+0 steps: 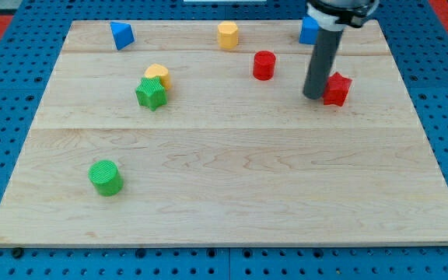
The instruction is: Slide the red star closer to the green star
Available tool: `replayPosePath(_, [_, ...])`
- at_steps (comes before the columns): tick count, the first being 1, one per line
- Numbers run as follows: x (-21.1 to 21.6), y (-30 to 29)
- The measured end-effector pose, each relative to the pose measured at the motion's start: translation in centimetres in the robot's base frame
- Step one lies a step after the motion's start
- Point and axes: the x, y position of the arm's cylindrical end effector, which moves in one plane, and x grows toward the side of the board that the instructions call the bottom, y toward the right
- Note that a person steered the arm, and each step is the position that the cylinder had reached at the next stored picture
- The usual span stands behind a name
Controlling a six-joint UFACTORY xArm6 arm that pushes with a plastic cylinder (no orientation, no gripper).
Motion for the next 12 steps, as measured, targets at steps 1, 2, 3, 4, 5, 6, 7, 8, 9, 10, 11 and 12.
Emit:
replayPosePath(1, [-2.1, -0.7])
replayPosePath(2, [-3.5, 0.6])
replayPosePath(3, [-2.3, 3.8])
replayPosePath(4, [-2.6, 4.9])
replayPosePath(5, [-2.9, 6.1])
replayPosePath(6, [-2.5, 9.0])
replayPosePath(7, [-0.5, 12.0])
replayPosePath(8, [1.0, 11.5])
replayPosePath(9, [1.0, 9.2])
replayPosePath(10, [1.0, 7.2])
replayPosePath(11, [1.1, 6.4])
replayPosePath(12, [1.2, 6.5])
